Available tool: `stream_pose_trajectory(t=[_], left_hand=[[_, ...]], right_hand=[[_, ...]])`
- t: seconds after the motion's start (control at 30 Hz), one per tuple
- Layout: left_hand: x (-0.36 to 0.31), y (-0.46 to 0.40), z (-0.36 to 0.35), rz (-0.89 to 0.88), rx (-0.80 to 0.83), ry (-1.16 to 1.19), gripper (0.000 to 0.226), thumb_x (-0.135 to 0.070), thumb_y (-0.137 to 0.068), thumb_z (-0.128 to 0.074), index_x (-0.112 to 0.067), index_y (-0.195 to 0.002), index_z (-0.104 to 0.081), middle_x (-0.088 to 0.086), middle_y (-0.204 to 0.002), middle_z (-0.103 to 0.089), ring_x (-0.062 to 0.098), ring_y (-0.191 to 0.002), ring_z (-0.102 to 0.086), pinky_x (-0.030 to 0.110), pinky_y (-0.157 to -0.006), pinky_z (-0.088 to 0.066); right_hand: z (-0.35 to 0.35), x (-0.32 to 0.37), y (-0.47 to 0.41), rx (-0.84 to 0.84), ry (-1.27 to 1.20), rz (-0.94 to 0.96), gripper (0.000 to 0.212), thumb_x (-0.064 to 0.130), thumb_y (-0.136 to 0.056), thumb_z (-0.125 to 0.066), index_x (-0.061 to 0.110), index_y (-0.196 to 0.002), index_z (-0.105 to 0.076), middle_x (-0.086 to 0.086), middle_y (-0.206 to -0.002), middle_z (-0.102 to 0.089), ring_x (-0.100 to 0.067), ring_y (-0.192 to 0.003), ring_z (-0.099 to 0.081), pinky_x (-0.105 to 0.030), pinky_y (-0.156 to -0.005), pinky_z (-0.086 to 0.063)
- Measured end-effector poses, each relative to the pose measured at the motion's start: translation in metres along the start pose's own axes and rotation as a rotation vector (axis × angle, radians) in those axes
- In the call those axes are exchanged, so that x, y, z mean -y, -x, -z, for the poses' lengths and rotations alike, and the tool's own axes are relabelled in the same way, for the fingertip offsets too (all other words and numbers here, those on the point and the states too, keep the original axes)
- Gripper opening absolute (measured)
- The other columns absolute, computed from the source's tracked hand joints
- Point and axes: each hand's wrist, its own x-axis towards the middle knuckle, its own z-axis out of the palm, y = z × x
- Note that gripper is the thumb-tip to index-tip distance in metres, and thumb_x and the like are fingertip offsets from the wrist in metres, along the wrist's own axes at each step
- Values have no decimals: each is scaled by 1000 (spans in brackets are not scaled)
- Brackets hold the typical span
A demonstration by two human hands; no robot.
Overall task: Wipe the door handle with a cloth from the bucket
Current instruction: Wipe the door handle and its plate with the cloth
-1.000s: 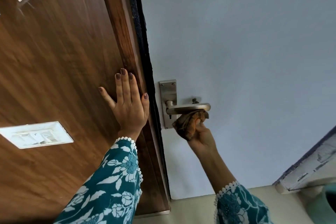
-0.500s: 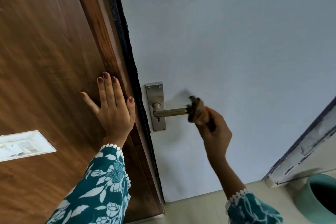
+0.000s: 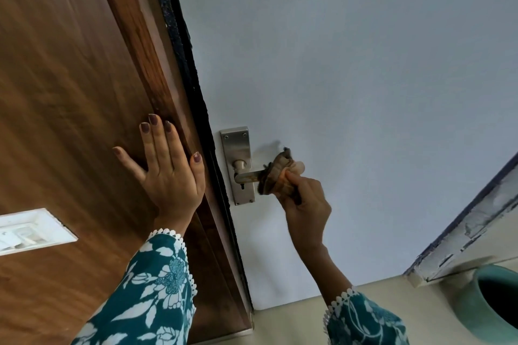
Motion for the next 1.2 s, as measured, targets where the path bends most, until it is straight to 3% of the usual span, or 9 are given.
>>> stream_pose_trajectory(t=[0.17, 0.27, 0.4, 0.5, 0.57, 0.77, 1.0, 1.1, 1.2], left_hand=[[0, -1, 3, 4, 25, 1, 59, -28, -98, -30, -8, -150, -11, 20, -147, -33, 20, -147, -6, 55, -114, 3], [1, 0, 3, 8, 39, 7, 61, -28, -97, -33, -9, -150, -10, 19, -147, -34, 20, -147, -6, 55, -114, 3], [3, 4, 3, -14, 48, 0, 61, -29, -97, -33, -9, -150, -10, 16, -150, -28, 20, -147, -5, 56, -114, 2], [2, 4, 2, -26, 43, 6, 61, -30, -98, -29, -10, -151, -6, 5, -160, -5, 19, -147, -4, 56, -113, 2], [2, 4, 2, -35, 36, 6, 61, -31, -98, -27, -11, -151, -4, -1, -161, 6, 19, -147, -3, 57, -113, 2], [3, 5, 2, -36, 55, 16, 63, -32, -98, -28, -10, -151, -4, -2, -160, 9, 19, -147, -2, 57, -113, 2], [3, 4, 5, -21, 93, 31, 62, -34, -99, -27, -12, -151, -2, -3, -160, 11, 17, -147, -1, 56, -113, 4], [5, 5, 7, -22, 110, 38, 63, -35, -99, -30, -13, -151, -2, -1, -160, 10, 17, -147, 0, 56, -113, 2], [8, 9, 6, -42, 114, 47, 64, -36, -99, -32, -14, -151, -3, -3, -160, 10, 16, -147, -1, 55, -114, 2]], right_hand=[[-15, 18, 10, 97, -17, 151, 25, 9, -75, -69, 6, -100, -69, -10, -85, -69, -13, -83, -53, -19, -69, -46], [-2, 10, 2, 115, 1, 156, 27, 6, -72, -72, 5, -99, -69, -12, -85, -68, -14, -83, -55, -14, -71, -44], [18, -10, -12, 38, 68, 5, 41, -6, -59, -81, 5, -97, -71, -10, -81, -65, -23, -73, -60, -10, -65, -39], [12, -11, -13, 17, 92, 3, 39, -10, -58, -80, 5, -92, -70, -8, -76, -62, -18, -70, -54, -3, -64, -35], [2, -4, -9, 26, 97, 72, 34, -9, -59, -79, 4, -89, -70, -7, -74, -61, -16, -71, -51, -8, -62, -33], [-30, 29, 5, 128, 33, 240, 26, -9, -65, -73, 2, -88, -71, -10, -79, -67, -19, -76, -56, -18, -65, -43], [-34, 46, 5, 247, 100, 351, 11, 0, -71, -65, 2, -81, -68, -10, -75, -65, -23, -67, -55, -30, -49, -47], [-21, 37, 0, 278, 68, 291, 23, -5, -66, -70, 4, -87, -69, -10, -79, -65, -23, -70, -57, -25, -56, -46], [4, 13, -11, 163, 80, 123, 38, -7, -57, -79, 6, -92, -71, -9, -75, -64, -23, -69, -57, -18, -59, -38]])
